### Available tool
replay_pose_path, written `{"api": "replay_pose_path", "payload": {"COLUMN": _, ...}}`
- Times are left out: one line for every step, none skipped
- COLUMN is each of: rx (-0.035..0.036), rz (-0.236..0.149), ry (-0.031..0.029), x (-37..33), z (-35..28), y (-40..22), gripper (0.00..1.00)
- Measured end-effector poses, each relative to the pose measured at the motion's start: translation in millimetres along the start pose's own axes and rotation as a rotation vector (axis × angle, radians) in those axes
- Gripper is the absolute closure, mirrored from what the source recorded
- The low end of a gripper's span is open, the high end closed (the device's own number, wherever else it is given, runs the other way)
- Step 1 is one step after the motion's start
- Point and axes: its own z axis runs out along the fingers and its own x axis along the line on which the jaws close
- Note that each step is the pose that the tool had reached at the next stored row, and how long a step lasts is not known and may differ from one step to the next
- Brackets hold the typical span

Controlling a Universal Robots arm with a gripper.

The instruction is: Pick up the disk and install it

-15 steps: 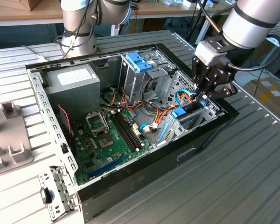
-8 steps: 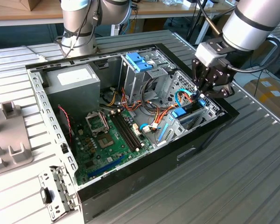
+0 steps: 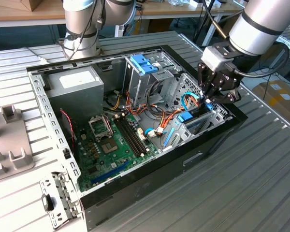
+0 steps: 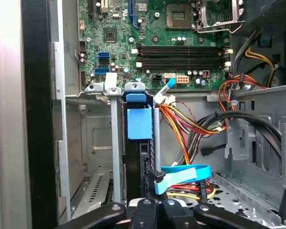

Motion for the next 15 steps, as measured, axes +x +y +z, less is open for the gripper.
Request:
{"api": "replay_pose_path", "payload": {"rx": 0.0000, "rz": 0.000, "ry": 0.0000, "x": -0.1, "z": -2.5, "y": -0.1, "gripper": 0.89}}
{"api": "replay_pose_path", "payload": {"rx": 0.0000, "rz": 0.000, "ry": 0.0010, "x": -0.6, "z": -8.4, "y": -0.8, "gripper": 0.89}}
{"api": "replay_pose_path", "payload": {"rx": 0.0000, "rz": 0.000, "ry": 0.0008, "x": -0.7, "z": -9.7, "y": -2.2, "gripper": 0.89}}
{"api": "replay_pose_path", "payload": {"rx": -0.0002, "rz": 0.000, "ry": 0.0006, "x": -0.8, "z": -10.2, "y": -4.3, "gripper": 0.89}}
{"api": "replay_pose_path", "payload": {"rx": -0.0006, "rz": 0.000, "ry": 0.0009, "x": -1.0, "z": -11.4, "y": -8.4, "gripper": 0.89}}
{"api": "replay_pose_path", "payload": {"rx": -0.0011, "rz": 0.000, "ry": -0.0006, "x": -1.1, "z": -12.0, "y": -11.5, "gripper": 0.89}}
{"api": "replay_pose_path", "payload": {"rx": -0.0015, "rz": 0.000, "ry": -0.0017, "x": -1.2, "z": -12.7, "y": -13.6, "gripper": 0.89}}
{"api": "replay_pose_path", "payload": {"rx": -0.0022, "rz": 0.000, "ry": -0.0043, "x": -1.6, "z": -14.9, "y": -18.2, "gripper": 0.89}}
{"api": "replay_pose_path", "payload": {"rx": -0.0024, "rz": 0.000, "ry": -0.0063, "x": -1.7, "z": -16.6, "y": -20.6, "gripper": 0.89}}
{"api": "replay_pose_path", "payload": {"rx": -0.0025, "rz": 0.000, "ry": -0.0074, "x": -1.8, "z": -17.9, "y": -21.8, "gripper": 0.89}}
{"api": "replay_pose_path", "payload": {"rx": -0.0026, "rz": 0.000, "ry": -0.0086, "x": -2.0, "z": -19.5, "y": -23.7, "gripper": 0.89}}
{"api": "replay_pose_path", "payload": {"rx": -0.0026, "rz": 0.000, "ry": -0.0086, "x": -2.0, "z": -19.6, "y": -24.5, "gripper": 0.89}}
{"api": "replay_pose_path", "payload": {"rx": -0.0025, "rz": 0.000, "ry": -0.0087, "x": -2.0, "z": -19.6, "y": -24.5, "gripper": 0.89}}
{"api": "replay_pose_path", "payload": {"rx": -0.0026, "rz": 0.000, "ry": -0.0085, "x": -2.0, "z": -19.7, "y": -24.6, "gripper": 0.89}}
{"api": "replay_pose_path", "payload": {"rx": -0.0025, "rz": 0.000, "ry": -0.0085, "x": -2.0, "z": -19.7, "y": -24.7, "gripper": 0.89}}
